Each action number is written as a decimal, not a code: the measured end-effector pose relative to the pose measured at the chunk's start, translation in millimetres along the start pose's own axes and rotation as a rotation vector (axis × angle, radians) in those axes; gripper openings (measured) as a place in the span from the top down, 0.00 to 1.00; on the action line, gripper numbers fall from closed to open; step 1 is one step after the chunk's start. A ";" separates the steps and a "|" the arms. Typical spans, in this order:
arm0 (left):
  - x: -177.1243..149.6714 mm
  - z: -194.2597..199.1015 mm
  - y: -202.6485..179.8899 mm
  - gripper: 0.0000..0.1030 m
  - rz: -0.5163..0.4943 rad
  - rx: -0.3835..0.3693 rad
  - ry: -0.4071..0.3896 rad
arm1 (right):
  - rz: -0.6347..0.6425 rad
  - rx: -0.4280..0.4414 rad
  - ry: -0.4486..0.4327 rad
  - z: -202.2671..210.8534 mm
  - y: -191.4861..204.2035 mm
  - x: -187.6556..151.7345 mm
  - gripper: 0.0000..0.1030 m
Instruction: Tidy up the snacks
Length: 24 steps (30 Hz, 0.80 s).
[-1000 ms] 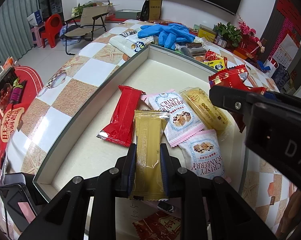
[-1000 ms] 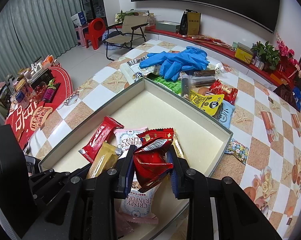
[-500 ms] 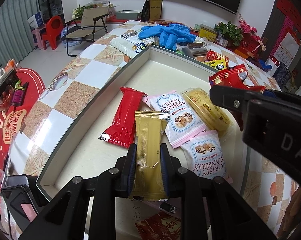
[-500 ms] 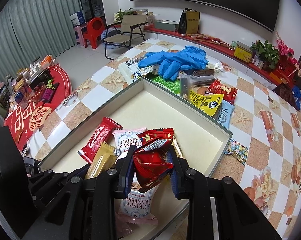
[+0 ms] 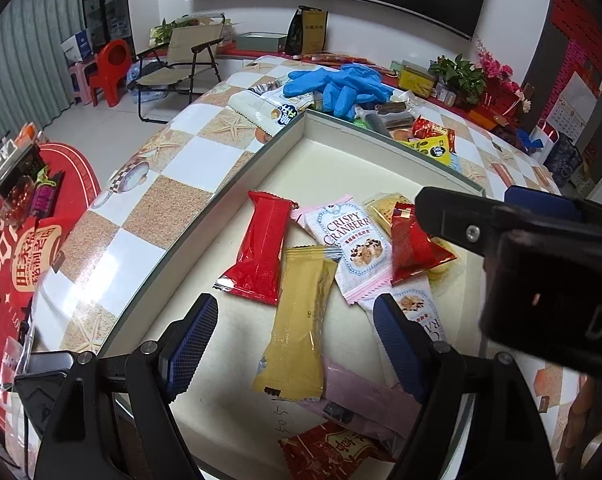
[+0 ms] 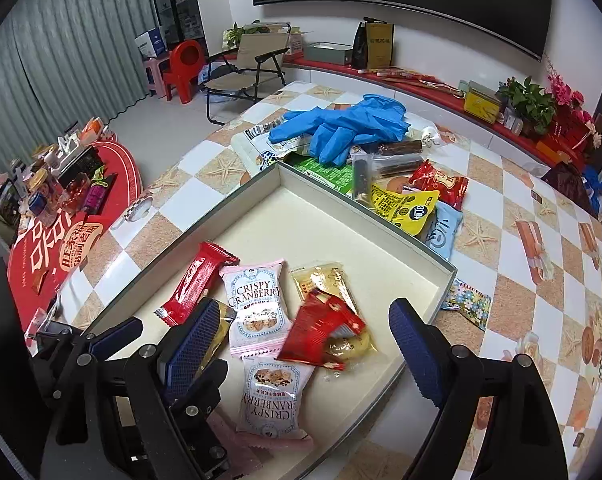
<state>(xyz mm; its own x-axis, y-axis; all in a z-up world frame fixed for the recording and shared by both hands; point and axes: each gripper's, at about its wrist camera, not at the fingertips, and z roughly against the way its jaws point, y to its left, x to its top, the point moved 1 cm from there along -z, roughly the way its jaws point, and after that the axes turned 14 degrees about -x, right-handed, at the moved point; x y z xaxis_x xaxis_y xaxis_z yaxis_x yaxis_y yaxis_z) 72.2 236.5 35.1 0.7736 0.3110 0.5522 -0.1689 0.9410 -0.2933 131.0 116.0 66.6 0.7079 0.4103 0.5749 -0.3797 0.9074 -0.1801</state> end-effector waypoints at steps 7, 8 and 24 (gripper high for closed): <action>-7.8 7.0 -9.2 0.19 -0.020 -0.005 0.007 | -0.062 -0.018 0.018 8.2 -22.5 -9.4 0.15; -9.0 7.0 -11.2 0.19 -0.024 -0.008 0.009 | -0.070 -0.015 0.019 9.9 -25.6 -12.1 0.15; -31.3 32.9 -21.9 0.15 -0.070 0.039 0.003 | -0.003 0.013 0.023 29.7 -15.3 -32.6 0.00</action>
<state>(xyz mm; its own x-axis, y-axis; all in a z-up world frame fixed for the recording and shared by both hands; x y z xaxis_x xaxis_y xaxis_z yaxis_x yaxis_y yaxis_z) 31.6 210.6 49.9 0.7862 0.2439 0.5678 -0.1379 0.9649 -0.2234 96.1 86.0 74.3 0.7222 0.4100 0.5571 -0.3854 0.9073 -0.1681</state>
